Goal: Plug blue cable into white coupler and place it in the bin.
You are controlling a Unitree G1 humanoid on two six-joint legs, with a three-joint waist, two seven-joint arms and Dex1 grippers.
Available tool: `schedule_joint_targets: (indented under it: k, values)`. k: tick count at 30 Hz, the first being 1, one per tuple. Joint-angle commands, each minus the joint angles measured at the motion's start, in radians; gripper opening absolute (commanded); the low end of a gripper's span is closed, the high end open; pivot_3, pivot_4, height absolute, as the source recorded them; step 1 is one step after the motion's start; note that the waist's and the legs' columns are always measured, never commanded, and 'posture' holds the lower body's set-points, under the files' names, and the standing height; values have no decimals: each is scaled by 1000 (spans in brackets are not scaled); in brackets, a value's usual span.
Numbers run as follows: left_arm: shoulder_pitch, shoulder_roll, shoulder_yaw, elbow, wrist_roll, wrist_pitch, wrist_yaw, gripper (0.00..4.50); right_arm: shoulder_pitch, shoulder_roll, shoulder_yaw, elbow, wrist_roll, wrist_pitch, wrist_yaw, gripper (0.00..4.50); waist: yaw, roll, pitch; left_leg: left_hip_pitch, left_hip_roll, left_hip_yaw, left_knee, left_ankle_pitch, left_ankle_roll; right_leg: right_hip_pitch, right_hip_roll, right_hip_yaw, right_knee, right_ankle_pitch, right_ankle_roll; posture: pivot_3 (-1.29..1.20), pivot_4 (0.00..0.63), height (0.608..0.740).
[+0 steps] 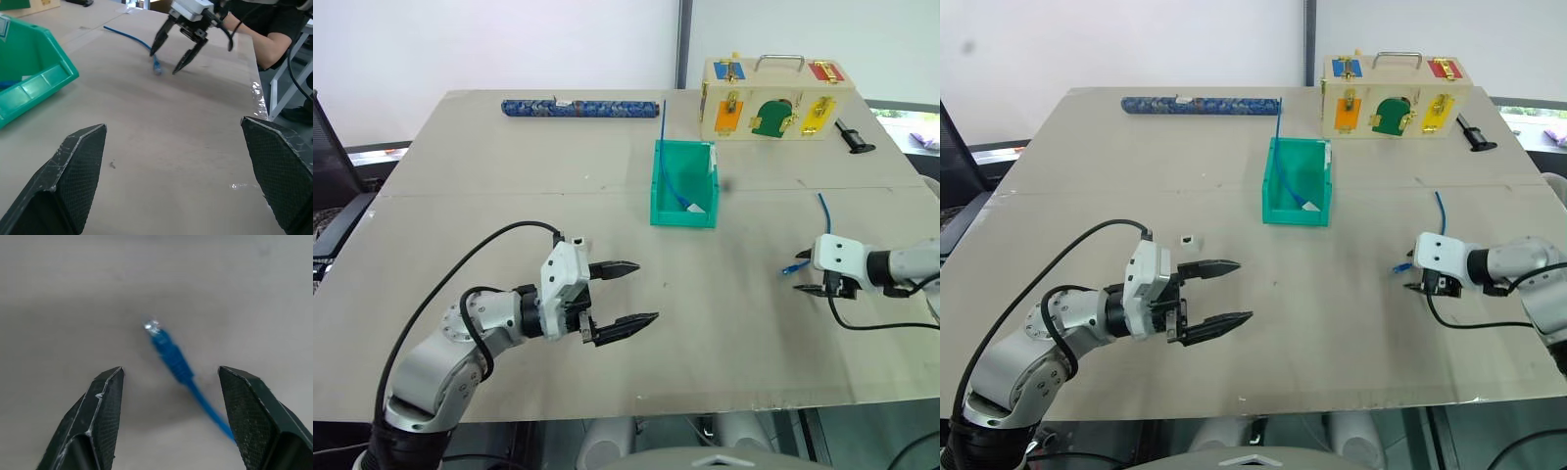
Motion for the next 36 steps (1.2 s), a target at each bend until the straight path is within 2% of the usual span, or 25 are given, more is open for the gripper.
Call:
schedule_joint_targets:
  k: [1,3,4,8,12,17,19,21,22,23,25,27,30,36]
  values:
    - [8,7,16,-26,11,-35,-7,4500,-49,9,28,53,-29,-16,56,1113,1,0,0,0,0,0,0,0,0,0,0,0,0,0,0,0,150,740]
    - [13,5,17,-1,20,-53,-17,4500,-78,26,44,54,-28,-1,85,273,0,0,0,1,0,0,0,0,0,1,0,0,0,0,0,0,150,740]
    - [16,4,18,7,23,-60,-22,4500,-87,33,49,50,-30,7,98,93,-2,0,0,1,0,0,0,0,0,0,0,0,0,0,0,0,150,740]
    - [39,0,20,37,42,-99,-41,4500,-110,72,68,-3,-25,80,135,93,-4,0,0,1,1,0,0,0,0,0,1,0,0,1,0,0,150,740]
    - [68,3,36,84,61,-143,-60,4500,-141,132,107,-188,-1,280,169,93,-4,1,0,0,2,-1,-1,0,0,0,1,-1,0,1,0,0,150,740]
    - [94,-3,25,138,125,-209,-68,4500,-237,309,249,-340,-66,542,103,93,-3,2,1,0,2,-2,-1,0,0,-2,2,-1,1,1,0,0,150,740]
    - [94,-8,21,158,156,-241,-64,4500,-270,376,306,-307,-110,543,57,93,5,2,1,-1,2,-3,-1,0,0,-2,1,-2,1,1,0,0,150,740]
    - [88,-4,13,175,173,-243,-63,4500,-286,423,335,-242,-136,456,16,93,7,2,1,-2,0,-3,-1,0,0,-2,0,-3,0,1,0,0,150,740]
    - [82,-4,8,182,177,-240,-63,4500,-285,440,330,-217,-133,441,1,764,8,2,1,-2,-1,-3,-1,0,0,-2,0,-3,0,1,0,0,150,740]
    - [76,-1,1,186,187,-230,-56,4500,-281,446,327,-199,-134,425,-10,1079,8,2,1,-2,-1,-4,-1,0,0,-2,-1,-3,0,1,0,0,150,740]
    - [66,0,-9,191,202,-217,-46,4500,-274,442,322,-183,-135,402,-18,1991,7,1,1,-2,-2,-4,-1,0,0,-2,-2,-3,0,2,2,0,150,740]
    - [37,-6,-45,204,223,-208,-43,4500,-232,418,257,-236,-76,383,-12,3093,7,1,1,-2,-3,-4,-1,0,0,-2,-2,-3,0,3,2,0,150,740]
    - [-21,-25,-98,231,258,-199,-30,4500,-151,403,104,-365,48,399,-32,4467,13,2,1,-3,-3,-7,-1,0,0,-2,-2,-6,0,3,2,0,150,740]
    - [-158,-81,-201,307,321,-157,-8,4500,135,288,-169,-677,287,466,-7,4467,9,3,2,-3,-3,-7,-1,0,0,-1,-2,-6,0,3,3,0,150,740]
